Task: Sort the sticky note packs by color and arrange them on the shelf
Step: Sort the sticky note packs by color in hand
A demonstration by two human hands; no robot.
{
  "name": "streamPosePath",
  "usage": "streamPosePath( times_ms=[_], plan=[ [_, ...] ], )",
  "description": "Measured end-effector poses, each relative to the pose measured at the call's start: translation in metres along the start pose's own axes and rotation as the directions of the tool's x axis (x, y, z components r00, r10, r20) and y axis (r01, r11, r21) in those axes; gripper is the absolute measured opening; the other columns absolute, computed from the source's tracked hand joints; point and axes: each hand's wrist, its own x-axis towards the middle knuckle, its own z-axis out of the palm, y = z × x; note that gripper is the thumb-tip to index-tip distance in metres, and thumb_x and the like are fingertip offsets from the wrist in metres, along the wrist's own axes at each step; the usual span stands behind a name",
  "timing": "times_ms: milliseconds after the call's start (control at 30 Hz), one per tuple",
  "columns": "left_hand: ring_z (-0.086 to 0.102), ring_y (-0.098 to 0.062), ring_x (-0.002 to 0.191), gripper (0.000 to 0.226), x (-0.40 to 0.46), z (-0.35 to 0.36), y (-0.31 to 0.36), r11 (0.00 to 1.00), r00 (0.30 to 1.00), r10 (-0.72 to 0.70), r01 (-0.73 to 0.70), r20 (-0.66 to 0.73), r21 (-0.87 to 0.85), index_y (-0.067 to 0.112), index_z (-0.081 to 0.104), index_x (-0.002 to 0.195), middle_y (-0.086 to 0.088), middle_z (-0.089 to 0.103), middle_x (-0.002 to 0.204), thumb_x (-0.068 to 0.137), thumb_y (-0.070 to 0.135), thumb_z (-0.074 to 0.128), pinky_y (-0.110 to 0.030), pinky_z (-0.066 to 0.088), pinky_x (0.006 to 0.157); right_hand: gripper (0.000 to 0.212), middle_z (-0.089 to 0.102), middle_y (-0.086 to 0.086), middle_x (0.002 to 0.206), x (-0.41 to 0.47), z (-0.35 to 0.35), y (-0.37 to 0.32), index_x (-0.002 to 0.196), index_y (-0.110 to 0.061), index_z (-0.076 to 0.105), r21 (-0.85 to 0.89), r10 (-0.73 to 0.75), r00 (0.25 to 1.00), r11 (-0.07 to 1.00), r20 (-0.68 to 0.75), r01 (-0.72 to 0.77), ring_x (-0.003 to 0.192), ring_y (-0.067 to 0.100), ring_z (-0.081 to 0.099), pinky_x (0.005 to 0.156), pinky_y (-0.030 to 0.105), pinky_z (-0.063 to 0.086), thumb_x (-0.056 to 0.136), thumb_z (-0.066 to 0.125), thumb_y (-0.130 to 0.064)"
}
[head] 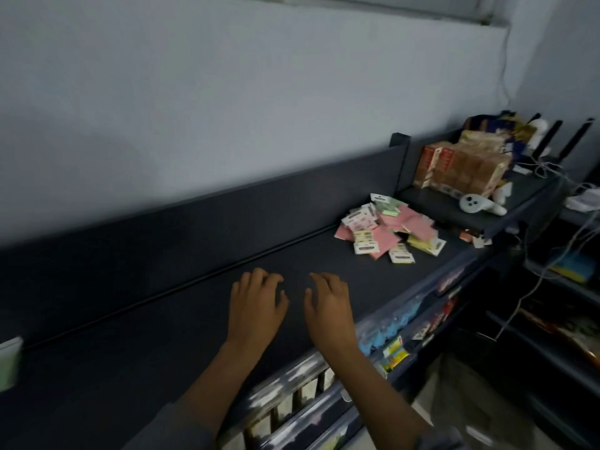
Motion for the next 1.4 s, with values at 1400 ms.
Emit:
streamPosePath(
  times_ms=[1400],
  plan=[
    [0.065, -0.013, 0.086, 0.049, 0.261, 0.220, 0.263, 0.912, 0.908, 0.321, -0.219, 0.269, -0.347, 0.027, 0.064, 0.120, 0.006, 0.071, 0.103, 0.098, 0.063, 0.039, -0.033, 0.054, 0.070, 0.056, 0.054, 0.003, 0.133, 0.206, -0.113, 0.303, 0.142, -0.015, 0.048, -0.101, 0.391, 0.911, 0.909, -0.129, -0.404, 0.124, 0.022, 0.046, 0.103, 0.034, 0.042, 0.093, 0.063, -0.039]
  ],
)
